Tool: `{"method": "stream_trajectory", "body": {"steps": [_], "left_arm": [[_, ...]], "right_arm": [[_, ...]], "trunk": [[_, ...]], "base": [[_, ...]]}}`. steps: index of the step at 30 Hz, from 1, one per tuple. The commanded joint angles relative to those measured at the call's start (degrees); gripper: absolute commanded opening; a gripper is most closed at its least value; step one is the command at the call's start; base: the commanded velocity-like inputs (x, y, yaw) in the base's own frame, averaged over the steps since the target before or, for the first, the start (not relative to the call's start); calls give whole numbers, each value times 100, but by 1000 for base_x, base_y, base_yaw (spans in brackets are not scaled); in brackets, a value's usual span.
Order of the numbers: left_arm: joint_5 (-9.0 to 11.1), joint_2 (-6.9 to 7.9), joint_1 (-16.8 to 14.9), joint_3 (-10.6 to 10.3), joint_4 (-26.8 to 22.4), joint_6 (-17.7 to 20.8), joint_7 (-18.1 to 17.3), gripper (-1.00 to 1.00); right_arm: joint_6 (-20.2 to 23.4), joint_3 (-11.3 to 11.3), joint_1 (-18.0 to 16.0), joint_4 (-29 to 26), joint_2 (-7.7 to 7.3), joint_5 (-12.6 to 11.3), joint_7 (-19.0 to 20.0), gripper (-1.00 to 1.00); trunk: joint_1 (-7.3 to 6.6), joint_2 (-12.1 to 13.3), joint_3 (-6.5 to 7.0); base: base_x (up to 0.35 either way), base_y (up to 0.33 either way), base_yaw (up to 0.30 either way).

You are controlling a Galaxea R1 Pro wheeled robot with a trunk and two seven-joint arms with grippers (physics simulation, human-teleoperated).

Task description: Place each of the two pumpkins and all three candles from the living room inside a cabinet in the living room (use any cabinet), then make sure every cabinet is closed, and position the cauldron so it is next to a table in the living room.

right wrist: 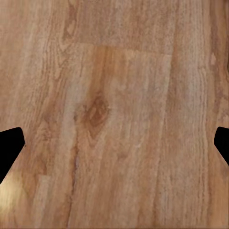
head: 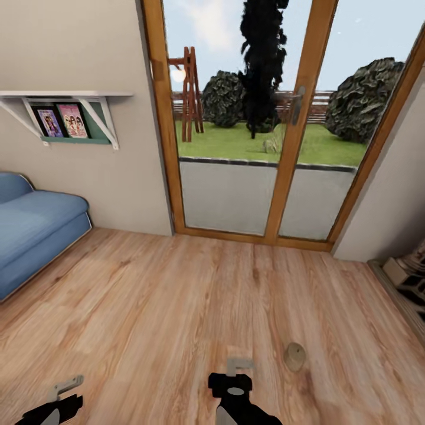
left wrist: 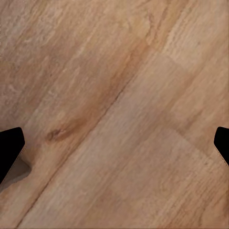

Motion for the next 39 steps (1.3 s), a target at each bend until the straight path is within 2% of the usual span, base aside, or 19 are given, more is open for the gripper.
{"method": "stream_trajectory", "body": {"steps": [1, 11, 27, 39], "left_arm": [[48, 6, -1, -49, -18, 24, 43, 100], [48, -9, -1, -51, -18, 21, 43, 100], [28, 0, -1, -52, -13, 7, 51, 100], [22, -5, -1, -57, -17, -67, 51, 100]], "right_arm": [[32, 24, -7, -9, -3, -15, -43, 100], [33, 16, -7, 0, -3, -15, -43, 100], [27, 19, -7, 0, -1, -13, -43, 100], [24, 16, -7, 0, -3, -15, -43, 100]], "trunk": [[2, -2, -6], [2, -2, -8], [2, -2, -8], [2, -2, -8]], "base": [[265, 61, 43], [77, 9, 7], [164, -96, 0], [232, 134, 0]]}}
